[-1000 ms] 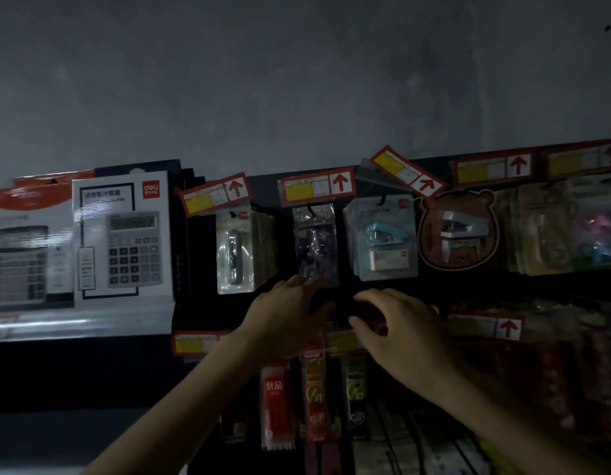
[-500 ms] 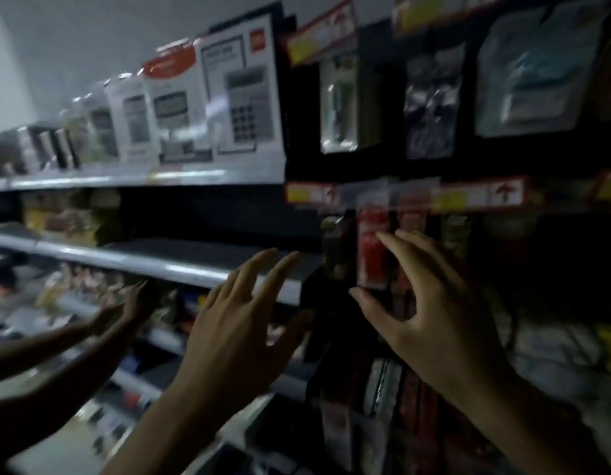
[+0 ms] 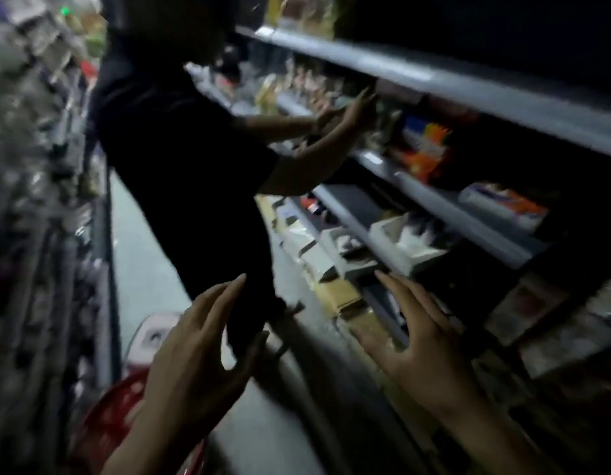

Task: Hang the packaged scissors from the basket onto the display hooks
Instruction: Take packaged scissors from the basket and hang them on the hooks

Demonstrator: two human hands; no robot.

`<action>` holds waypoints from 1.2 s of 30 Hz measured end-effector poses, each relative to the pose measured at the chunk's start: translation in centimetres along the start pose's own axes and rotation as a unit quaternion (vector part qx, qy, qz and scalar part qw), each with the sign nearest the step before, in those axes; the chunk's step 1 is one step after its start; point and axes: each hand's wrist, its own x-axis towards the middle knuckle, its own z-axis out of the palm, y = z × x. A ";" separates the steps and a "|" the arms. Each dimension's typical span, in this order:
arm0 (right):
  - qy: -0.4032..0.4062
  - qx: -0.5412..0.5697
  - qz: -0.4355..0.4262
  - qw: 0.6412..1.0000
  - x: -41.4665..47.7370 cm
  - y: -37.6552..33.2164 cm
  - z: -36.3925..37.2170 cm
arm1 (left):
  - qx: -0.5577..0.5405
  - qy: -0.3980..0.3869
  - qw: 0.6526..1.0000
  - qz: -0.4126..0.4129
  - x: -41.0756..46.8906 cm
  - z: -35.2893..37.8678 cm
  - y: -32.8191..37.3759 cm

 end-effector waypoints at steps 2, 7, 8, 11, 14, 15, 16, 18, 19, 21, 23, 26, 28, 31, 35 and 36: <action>-0.064 0.021 -0.023 0.997 0.0 -1.7 4.4 | 0.018 0.004 0.997 -0.074 -3.8 -0.7 -4.8; -0.210 0.041 -0.076 0.974 -0.1 -5.3 14.2 | 0.037 0.009 0.957 -0.286 -12.3 -1.7 -14.4; -0.236 0.045 -0.079 0.967 0.0 -6.0 15.9 | 0.039 0.019 0.947 -0.318 -13.8 -1.8 -15.7; -0.306 0.024 -0.099 0.947 0.2 -7.7 21.0 | 0.058 0.038 0.914 -0.400 -17.3 -2.2 -17.8; -0.366 0.013 -0.132 0.921 0.7 -8.7 26.0 | 0.071 0.027 0.880 -0.469 -19.7 -1.8 -19.2; -0.389 0.009 -0.145 0.910 1.0 -9.0 27.6 | 0.071 0.024 0.870 -0.487 -20.2 -1.4 -19.9; -0.413 0.005 -0.157 0.897 1.3 -9.1 29.1 | 0.069 0.020 0.860 -0.505 -20.8 -0.8 -20.5; -0.458 -0.007 -0.177 0.871 2.0 -9.0 32.2 | 0.057 0.008 0.836 -0.546 -21.5 0.2 -21.8; -0.478 -0.014 -0.186 0.858 2.5 -8.9 33.8 | 0.052 0.005 0.826 -0.561 -21.8 0.8 -22.2; -0.518 -0.026 -0.206 0.830 3.4 -8.7 36.9 | 0.048 0.005 0.809 -0.586 -22.0 2.1 -23.0; -0.549 -0.039 -0.230 0.803 4.2 -8.3 39.9 | 0.058 0.001 0.785 -0.617 -21.9 3.6 -23.6; -0.587 -0.065 -0.256 0.765 4.7 -7.8 43.9 | 0.062 -0.002 0.757 -0.651 -21.7 6.1 -24.5; -0.610 -0.084 -0.273 0.739 4.9 -7.4 46.5 | 0.057 -0.010 0.742 -0.668 -21.5 7.8 -25.2; -0.638 -0.117 -0.290 0.704 4.7 -7.0 50.5 | 0.031 -0.031 0.721 -0.692 -21.4 10.2 -26.7; -0.675 -0.181 -0.283 0.657 3.6 -6.1 56.3 | 0.004 -0.080 0.709 -0.701 -22.5 13.5 -30.3; -0.685 -0.202 -0.278 0.642 3.2 -5.8 57.7 | -0.001 -0.092 0.708 -0.700 -22.9 14.3 -31.4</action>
